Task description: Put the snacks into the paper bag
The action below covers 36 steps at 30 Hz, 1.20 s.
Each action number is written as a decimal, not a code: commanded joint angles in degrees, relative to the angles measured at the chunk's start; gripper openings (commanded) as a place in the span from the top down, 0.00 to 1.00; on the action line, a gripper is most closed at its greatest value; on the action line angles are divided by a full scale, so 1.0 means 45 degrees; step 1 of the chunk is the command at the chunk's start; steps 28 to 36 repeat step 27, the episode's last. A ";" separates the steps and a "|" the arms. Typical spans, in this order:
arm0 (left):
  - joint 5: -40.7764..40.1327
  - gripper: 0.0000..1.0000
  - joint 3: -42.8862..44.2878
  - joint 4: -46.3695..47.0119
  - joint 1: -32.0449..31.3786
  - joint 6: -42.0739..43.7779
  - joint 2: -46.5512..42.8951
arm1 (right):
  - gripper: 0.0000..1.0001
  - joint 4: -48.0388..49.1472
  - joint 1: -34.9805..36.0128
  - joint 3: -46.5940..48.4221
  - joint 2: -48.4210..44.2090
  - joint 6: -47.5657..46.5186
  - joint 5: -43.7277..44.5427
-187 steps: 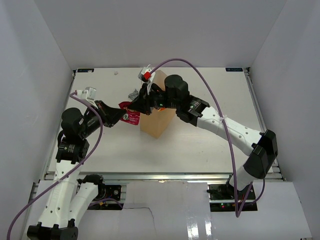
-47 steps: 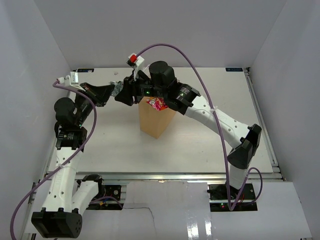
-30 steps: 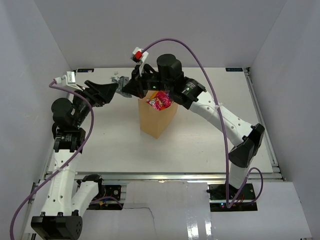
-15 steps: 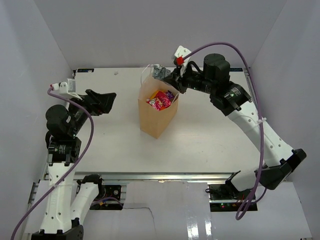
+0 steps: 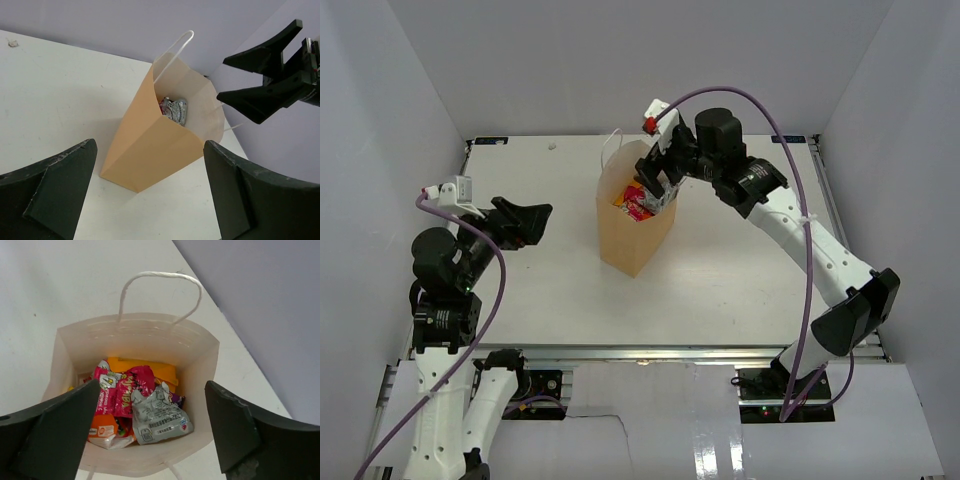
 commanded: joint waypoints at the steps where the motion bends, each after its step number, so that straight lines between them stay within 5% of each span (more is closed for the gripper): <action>1: -0.0120 0.02 -0.0200 -0.0337 -0.0038 -0.0281 -0.0253 | 0.00 0.0121 -0.0230 0.1596 -0.0415 0.0287 0.0660; 3: 0.0075 0.02 -0.0181 -0.0375 -0.0038 -0.0262 -0.0214 | 0.10 -0.0637 -0.0386 0.2706 -0.0357 0.0543 0.1673; 6: 0.0173 0.02 -0.0181 -0.0511 -0.0038 -0.0047 -0.0156 | 0.10 -0.1149 -0.0874 0.2754 -0.0938 0.0837 0.3410; 12: 0.0251 0.02 -0.0356 -0.0746 -0.0038 0.0422 -0.0097 | 0.10 -0.1677 -0.2944 -0.0212 -0.3222 0.1461 0.4174; 16: 0.0427 0.02 -0.0415 -0.0844 -0.0038 0.0578 0.0040 | 0.10 -0.1580 -0.3277 -0.3004 -0.4884 0.1462 0.6322; 19: 0.0525 0.02 -0.0473 -0.0883 -0.0038 0.0773 0.0059 | 0.10 -0.1833 -0.3570 -0.5189 -0.6658 0.1851 0.6404; 25: 0.0564 0.02 -0.0747 -0.0864 -0.0038 0.0832 0.0001 | 0.10 -0.2439 -0.4020 -0.6153 -0.8420 0.2476 0.6228; 36: 0.0564 0.02 -0.0883 -0.0864 -0.0038 0.0794 -0.0038 | 0.10 -0.2576 -0.4059 -0.6310 -0.8695 0.2575 0.6169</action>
